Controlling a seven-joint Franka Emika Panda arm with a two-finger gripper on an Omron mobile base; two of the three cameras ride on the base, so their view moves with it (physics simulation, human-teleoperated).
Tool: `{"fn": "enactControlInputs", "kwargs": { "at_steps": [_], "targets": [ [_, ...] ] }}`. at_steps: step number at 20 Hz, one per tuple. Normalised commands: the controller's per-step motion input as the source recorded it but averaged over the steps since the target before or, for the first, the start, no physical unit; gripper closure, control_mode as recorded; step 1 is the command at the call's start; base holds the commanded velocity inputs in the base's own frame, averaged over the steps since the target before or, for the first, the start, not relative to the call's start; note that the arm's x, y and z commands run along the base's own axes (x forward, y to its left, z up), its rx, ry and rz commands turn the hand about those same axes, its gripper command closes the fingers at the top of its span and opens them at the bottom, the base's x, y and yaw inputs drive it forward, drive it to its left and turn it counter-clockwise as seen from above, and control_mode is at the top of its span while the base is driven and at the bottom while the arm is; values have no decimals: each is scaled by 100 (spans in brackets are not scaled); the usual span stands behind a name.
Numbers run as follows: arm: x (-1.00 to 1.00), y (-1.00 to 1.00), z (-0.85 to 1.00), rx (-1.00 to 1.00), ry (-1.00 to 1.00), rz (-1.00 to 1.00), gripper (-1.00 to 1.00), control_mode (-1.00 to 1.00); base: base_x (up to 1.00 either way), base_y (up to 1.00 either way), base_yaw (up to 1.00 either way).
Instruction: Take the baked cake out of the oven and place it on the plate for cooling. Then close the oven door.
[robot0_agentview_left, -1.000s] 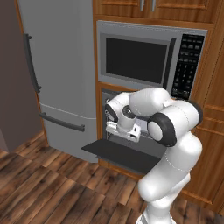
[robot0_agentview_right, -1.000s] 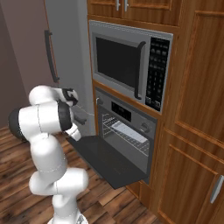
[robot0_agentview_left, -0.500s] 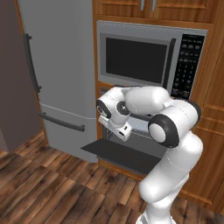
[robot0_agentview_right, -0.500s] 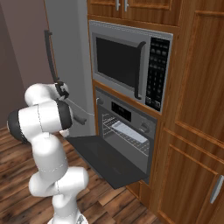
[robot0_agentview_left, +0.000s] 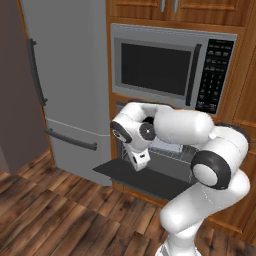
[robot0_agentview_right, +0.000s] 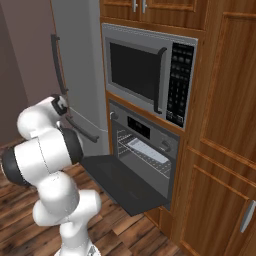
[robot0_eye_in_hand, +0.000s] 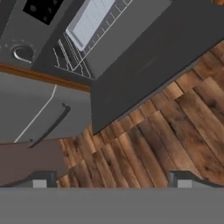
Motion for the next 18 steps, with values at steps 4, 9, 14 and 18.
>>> {"fn": "enactControlInputs", "kwargs": {
  "at_steps": [4,9,14,18],
  "targets": [
    [-41,9,-9,-12,-4,-17,-100,-100,0,0,0],
    [-8,5,-47,-22,7,-1,-100,-100,0,0,0],
    [0,12,-19,-23,22,0,-100,-100,0,0,0],
    [-3,15,-19,-23,26,0,-100,-100,0,0,0]
  ]
}}
